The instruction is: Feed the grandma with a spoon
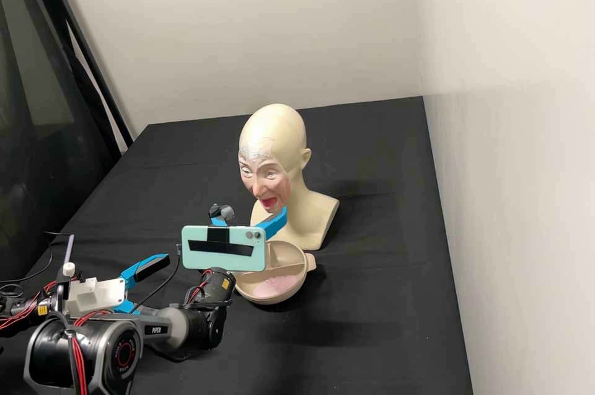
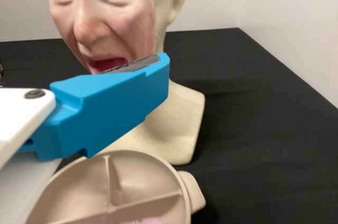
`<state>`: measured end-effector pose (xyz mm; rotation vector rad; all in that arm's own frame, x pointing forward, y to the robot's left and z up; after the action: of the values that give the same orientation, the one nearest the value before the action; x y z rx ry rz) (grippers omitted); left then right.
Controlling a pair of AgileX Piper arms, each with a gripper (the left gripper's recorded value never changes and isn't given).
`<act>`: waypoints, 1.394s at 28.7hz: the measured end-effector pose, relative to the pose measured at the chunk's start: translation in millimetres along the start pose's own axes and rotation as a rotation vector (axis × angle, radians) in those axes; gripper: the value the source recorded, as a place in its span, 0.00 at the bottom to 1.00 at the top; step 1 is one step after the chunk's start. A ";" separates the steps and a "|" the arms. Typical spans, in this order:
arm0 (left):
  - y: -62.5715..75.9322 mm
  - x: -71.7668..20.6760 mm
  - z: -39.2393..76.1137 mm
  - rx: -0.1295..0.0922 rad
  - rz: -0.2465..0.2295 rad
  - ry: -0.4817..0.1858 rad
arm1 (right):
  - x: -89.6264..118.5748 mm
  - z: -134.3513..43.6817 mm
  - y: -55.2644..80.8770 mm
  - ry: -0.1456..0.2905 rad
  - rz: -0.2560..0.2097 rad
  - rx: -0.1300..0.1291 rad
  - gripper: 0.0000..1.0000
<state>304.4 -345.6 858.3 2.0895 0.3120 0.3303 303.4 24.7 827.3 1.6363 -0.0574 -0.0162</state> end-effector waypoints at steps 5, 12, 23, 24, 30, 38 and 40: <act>0.0 0.0 0.0 0.000 0.000 0.000 | -8.5 9.3 1.8 -0.033 0.000 -0.001 0.00; -0.1 0.0 0.6 0.000 0.000 -0.002 | -16.7 10.3 8.4 -0.012 0.017 0.009 0.00; -0.2 0.0 1.1 -0.002 -0.001 -0.003 | -19.3 12.4 8.7 -0.007 0.007 0.010 0.00; -0.2 0.0 1.1 -0.002 -0.001 -0.003 | -19.3 12.4 8.6 -0.006 0.006 0.009 0.00; -0.2 0.0 1.1 -0.005 -0.001 -0.003 | -19.3 11.7 7.8 0.001 -0.003 0.004 0.00; -0.3 0.0 1.3 -0.005 -0.001 -0.004 | -22.2 22.6 4.0 -0.013 -0.006 -0.006 0.00; -0.4 0.0 1.8 -0.005 -0.001 -0.006 | -23.1 29.2 1.7 -0.033 -0.019 -0.009 0.00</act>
<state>305.0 -346.8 857.1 2.0851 0.3089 0.3240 279.0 -3.4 826.6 1.6272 -0.0674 -0.0581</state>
